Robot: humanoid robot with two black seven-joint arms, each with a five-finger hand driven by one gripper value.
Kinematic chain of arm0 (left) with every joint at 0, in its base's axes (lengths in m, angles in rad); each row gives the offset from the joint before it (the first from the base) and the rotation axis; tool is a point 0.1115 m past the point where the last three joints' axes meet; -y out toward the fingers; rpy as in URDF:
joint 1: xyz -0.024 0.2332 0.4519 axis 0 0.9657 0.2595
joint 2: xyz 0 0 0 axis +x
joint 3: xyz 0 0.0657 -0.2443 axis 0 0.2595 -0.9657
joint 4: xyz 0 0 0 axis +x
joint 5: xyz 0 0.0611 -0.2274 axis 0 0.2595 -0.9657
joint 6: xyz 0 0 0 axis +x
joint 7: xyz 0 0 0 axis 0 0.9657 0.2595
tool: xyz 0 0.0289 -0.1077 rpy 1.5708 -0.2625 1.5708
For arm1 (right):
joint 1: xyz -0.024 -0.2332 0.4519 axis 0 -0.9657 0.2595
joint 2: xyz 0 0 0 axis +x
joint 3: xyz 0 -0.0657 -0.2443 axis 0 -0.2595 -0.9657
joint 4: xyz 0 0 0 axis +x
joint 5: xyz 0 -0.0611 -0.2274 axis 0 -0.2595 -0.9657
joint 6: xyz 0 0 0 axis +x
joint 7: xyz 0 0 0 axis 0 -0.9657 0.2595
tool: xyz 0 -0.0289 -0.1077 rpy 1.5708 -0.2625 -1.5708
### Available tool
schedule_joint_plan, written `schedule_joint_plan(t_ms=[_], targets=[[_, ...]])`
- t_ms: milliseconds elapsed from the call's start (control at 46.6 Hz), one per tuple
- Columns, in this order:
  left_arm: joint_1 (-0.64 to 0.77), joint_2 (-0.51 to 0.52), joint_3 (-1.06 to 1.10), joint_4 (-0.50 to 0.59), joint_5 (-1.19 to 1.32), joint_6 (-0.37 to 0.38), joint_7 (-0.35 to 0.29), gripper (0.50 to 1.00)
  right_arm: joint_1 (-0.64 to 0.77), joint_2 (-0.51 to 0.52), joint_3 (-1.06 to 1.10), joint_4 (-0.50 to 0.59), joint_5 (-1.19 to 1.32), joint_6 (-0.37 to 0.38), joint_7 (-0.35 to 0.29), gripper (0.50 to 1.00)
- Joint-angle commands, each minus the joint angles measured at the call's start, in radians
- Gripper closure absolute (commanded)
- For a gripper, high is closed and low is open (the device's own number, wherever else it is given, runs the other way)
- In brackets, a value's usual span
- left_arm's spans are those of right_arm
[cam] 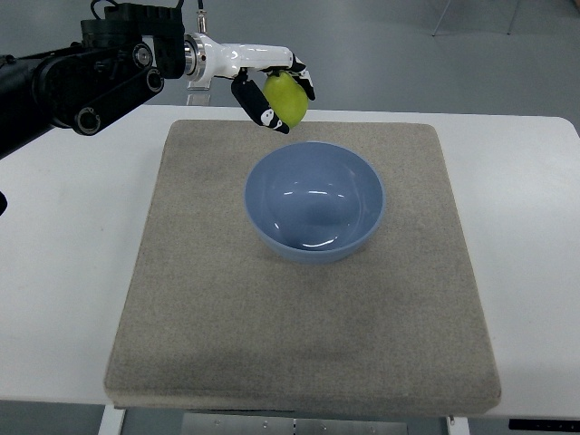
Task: Place pear in bowl with left hand
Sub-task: 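Carry the pear over the light blue bowl and lower it inside, then open the left hand to release the pear into the bowl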
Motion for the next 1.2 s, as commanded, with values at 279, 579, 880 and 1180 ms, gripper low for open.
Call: schedule_joint_plan(t_ms=[279,579,880,1180], targets=[[-0.005,0.037,-0.019,-0.209,0.010,-0.035,0.000,1.000,0.000,0.000,0.000,0.000,0.000,-0.001,0.000,0.576],[0.004,0.033,0.029,-0.234,0.025,-0.043,0.000,1.000,0.000,0.000,0.000,0.001,0.000,-0.001,0.000,0.576],[0.027,0.025,0.075,-0.234,0.025,-0.039,0.001,1.000,0.000,0.000,0.000,0.000,0.000,-0.001,0.000,0.576],[0.041,0.019,0.075,-0.234,0.023,-0.032,0.000,0.986,0.000,0.000,0.000,0.000,0.000,-0.001,0.000,0.574]])
